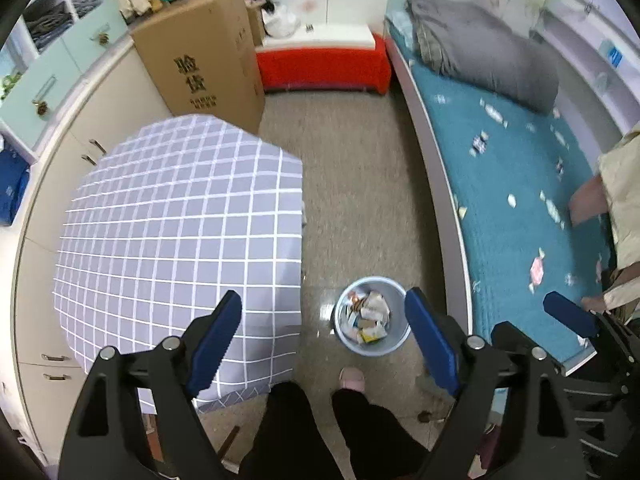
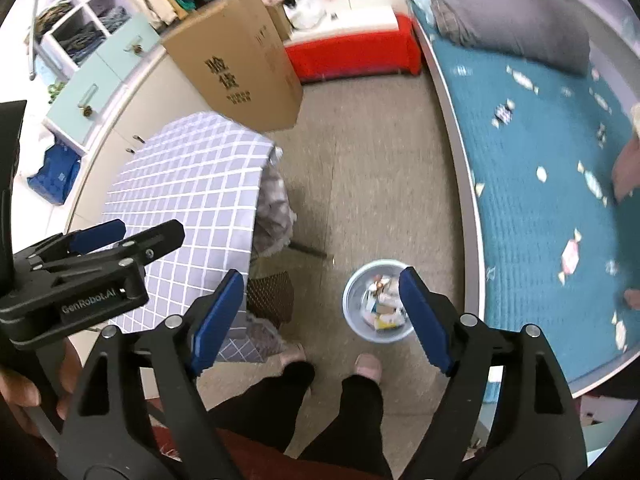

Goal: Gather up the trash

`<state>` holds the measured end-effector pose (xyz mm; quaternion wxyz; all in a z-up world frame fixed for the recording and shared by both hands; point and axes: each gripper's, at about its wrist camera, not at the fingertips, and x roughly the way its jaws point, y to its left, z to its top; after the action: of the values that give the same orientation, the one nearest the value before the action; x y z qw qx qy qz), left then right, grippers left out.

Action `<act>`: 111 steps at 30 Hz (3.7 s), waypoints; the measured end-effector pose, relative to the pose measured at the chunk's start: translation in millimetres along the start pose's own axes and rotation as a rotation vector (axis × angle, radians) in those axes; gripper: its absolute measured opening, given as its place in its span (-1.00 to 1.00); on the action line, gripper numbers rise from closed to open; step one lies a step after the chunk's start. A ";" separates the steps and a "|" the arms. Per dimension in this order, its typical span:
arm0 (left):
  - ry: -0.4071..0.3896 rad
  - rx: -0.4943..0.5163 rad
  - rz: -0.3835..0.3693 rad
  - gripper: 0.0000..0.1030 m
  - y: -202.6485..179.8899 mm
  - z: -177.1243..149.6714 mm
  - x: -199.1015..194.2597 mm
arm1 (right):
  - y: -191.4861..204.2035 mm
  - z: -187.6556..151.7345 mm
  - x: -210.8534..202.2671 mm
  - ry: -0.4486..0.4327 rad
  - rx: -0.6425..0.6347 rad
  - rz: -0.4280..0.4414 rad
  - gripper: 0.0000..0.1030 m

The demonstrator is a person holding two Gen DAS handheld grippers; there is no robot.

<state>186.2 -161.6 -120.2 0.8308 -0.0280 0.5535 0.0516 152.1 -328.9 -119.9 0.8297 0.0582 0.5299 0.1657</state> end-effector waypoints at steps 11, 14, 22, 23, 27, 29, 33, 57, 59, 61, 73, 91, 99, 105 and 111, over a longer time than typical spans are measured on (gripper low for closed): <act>-0.242 0.092 -0.028 0.64 7.9 -16.9 -77.2 | 24.7 -15.0 -62.0 -0.224 -0.026 -0.074 0.56; -0.270 0.128 -0.037 0.64 10.0 -19.8 -87.4 | 32.8 -20.6 -69.7 -0.255 -0.021 -0.094 0.58; -0.324 0.169 -0.041 0.64 21.2 -29.0 -102.6 | 50.5 -34.9 -88.2 -0.322 -0.027 -0.140 0.58; -0.330 0.169 -0.038 0.64 22.0 -31.3 -104.3 | 52.3 -36.1 -90.0 -0.331 -0.030 -0.144 0.58; -0.367 0.169 -0.046 0.64 27.1 -34.8 -111.8 | 57.9 -41.7 -96.1 -0.354 -0.041 -0.148 0.59; -0.375 0.169 -0.042 0.64 28.7 -35.9 -113.7 | 60.1 -42.6 -96.5 -0.357 -0.044 -0.150 0.59; -0.384 0.167 -0.047 0.64 30.2 -40.9 -115.8 | 62.3 -43.9 -96.7 -0.358 -0.045 -0.143 0.59; -0.379 0.138 -0.043 0.64 35.5 -50.1 -116.7 | 66.7 -47.2 -94.0 -0.333 -0.060 -0.112 0.60; -0.380 0.138 -0.042 0.64 35.8 -50.9 -117.0 | 66.1 -48.7 -93.8 -0.333 -0.059 -0.111 0.60; -0.380 0.139 -0.044 0.64 35.7 -51.3 -116.7 | 65.9 -49.3 -93.8 -0.333 -0.059 -0.111 0.60; -0.375 0.136 -0.038 0.64 34.7 -50.9 -115.2 | 64.3 -49.9 -92.9 -0.326 -0.054 -0.106 0.60; -0.373 0.136 -0.035 0.64 37.2 -48.8 -114.8 | 67.9 -48.4 -90.5 -0.320 -0.056 -0.106 0.61; -0.374 0.139 -0.033 0.65 38.2 -47.8 -114.2 | 68.0 -47.8 -89.7 -0.319 -0.057 -0.106 0.61; -0.371 0.135 -0.033 0.65 41.3 -46.6 -112.4 | 67.8 -46.4 -87.7 -0.316 -0.055 -0.105 0.61; -0.371 0.136 -0.034 0.65 42.2 -46.3 -112.2 | 68.1 -46.4 -87.7 -0.314 -0.055 -0.106 0.62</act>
<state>96.0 -130.7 -34.0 0.9192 0.0287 0.3928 0.0043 62.2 -298.2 -46.0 0.9111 0.0327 0.3914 0.1251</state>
